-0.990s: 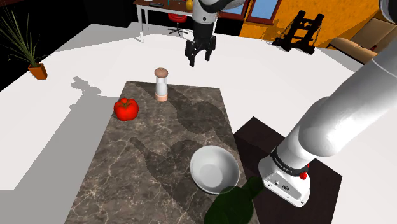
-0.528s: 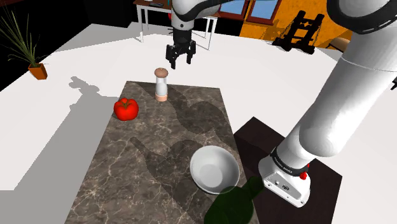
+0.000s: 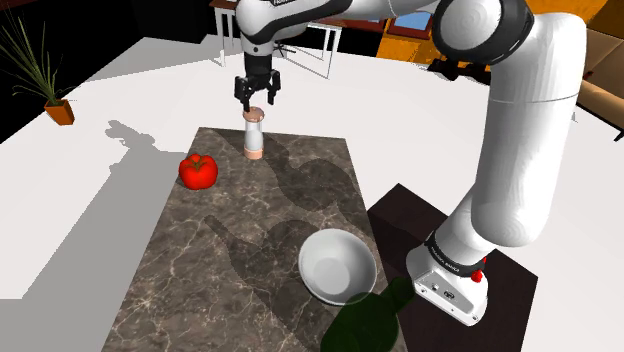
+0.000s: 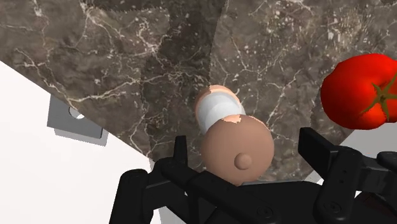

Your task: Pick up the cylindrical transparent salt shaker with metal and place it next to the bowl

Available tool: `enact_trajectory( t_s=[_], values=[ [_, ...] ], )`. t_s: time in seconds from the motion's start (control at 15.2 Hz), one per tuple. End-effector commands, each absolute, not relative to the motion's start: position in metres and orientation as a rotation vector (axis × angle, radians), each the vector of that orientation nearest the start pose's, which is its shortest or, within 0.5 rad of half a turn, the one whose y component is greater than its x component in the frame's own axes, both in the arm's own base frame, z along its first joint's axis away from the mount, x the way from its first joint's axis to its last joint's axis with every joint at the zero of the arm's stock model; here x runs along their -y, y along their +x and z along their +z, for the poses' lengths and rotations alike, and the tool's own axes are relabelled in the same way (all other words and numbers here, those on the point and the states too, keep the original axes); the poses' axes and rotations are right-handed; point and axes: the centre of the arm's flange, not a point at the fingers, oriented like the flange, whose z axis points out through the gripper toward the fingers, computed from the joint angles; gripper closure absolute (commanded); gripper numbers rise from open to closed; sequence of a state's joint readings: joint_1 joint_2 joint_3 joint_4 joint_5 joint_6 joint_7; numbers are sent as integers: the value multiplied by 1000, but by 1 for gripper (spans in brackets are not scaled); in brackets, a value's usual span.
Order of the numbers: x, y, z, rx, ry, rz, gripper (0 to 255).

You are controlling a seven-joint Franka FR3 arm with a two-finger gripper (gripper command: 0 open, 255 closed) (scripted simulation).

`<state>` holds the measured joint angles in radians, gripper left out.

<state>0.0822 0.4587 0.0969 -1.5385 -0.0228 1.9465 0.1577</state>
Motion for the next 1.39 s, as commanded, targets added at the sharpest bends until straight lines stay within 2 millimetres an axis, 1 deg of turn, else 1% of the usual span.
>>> enact_trajectory(
  t_s=[0.0,0.4,0.92,0.99,1.32],
  values=[
    [-114,675,376,36,-3125,80,0],
    [-114,674,347,36,-3125,80,0],
    [-114,674,347,36,-3125,80,0],
    [-114,674,347,36,-3125,80,255],
    [-114,674,347,36,-3125,80,255]
  ],
)
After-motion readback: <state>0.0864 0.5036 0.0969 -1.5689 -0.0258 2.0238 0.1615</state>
